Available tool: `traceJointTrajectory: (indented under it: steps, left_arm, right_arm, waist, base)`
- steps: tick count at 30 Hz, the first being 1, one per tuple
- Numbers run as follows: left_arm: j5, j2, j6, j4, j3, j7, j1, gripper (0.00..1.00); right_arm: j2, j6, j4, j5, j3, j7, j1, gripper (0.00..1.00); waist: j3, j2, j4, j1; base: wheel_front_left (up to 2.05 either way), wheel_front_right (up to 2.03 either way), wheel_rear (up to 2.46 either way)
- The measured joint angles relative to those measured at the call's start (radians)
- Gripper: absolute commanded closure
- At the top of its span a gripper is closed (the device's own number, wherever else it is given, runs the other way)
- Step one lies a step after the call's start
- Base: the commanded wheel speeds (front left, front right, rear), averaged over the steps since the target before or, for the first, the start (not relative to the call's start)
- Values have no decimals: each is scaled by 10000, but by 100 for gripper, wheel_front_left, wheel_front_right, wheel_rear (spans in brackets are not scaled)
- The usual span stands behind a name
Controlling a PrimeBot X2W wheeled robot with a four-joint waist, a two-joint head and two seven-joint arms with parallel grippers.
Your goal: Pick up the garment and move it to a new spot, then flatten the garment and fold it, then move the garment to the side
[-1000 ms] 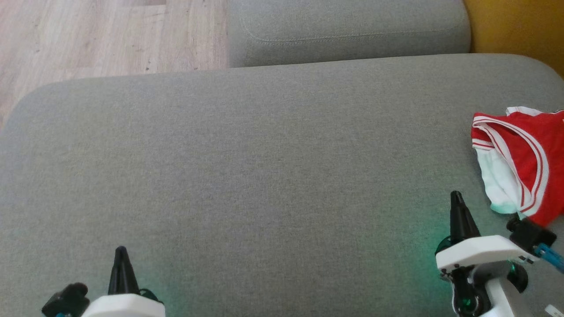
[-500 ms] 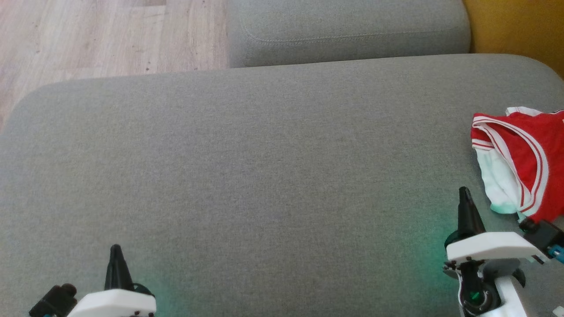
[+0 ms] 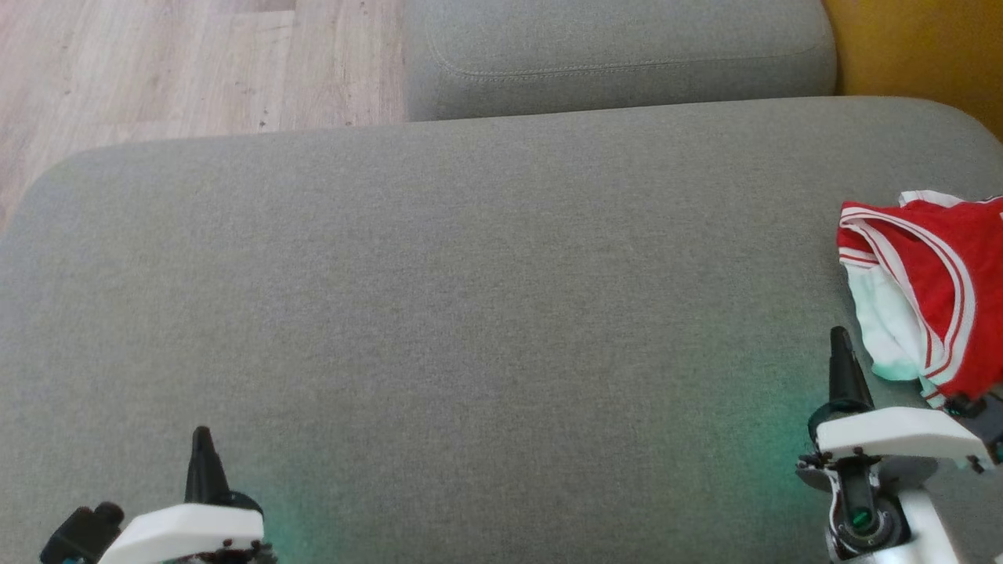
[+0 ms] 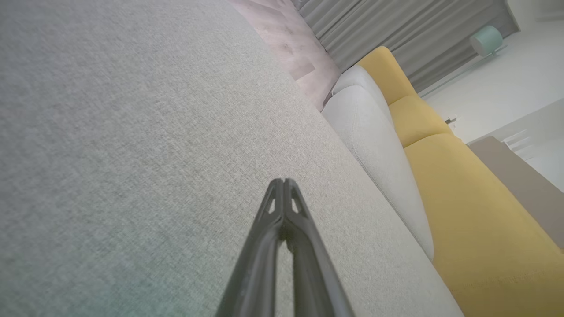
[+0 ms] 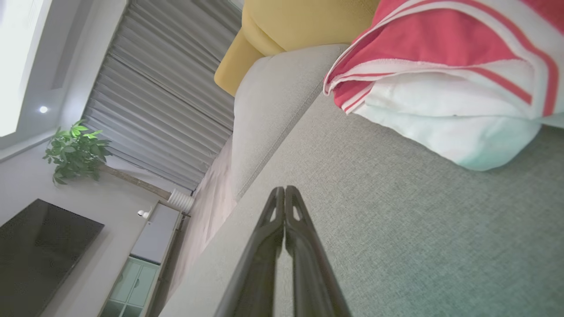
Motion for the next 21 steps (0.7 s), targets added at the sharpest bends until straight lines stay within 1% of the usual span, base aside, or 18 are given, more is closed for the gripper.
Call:
traceJointTrajectory:
  steps: [3, 11, 13, 21]
  left_arm:
    - [-332, 0, -81, -27, 10, 86, -35, 100]
    - [-1235, 0, -90, -102, 48, 316, -159, 100]
    - [-1453, 2, -169, -146, 59, 383, -167, 100]
    - [-2349, 0, -255, -230, 163, 579, -169, 100]
  right_arm:
    - [0, 0, -73, 359, -40, 96, 16, 100]
    - [0, 0, -274, 1246, -190, 355, 185, 100]
    - [0, 0, -349, 1496, -234, 395, 185, 100]
    - [0, 0, -529, 2393, -326, 612, 186, 100]
  waist:
    - [-3, 0, 0, 0]
    - [-9, 0, -1, 0]
    - [-11, 0, -2, 0]
    - [-17, 0, -2, 0]
  base:
    - [0, 0, 0]
    - [0, 0, 0]
    - [0, 0, 0]
    - [0, 0, 0]
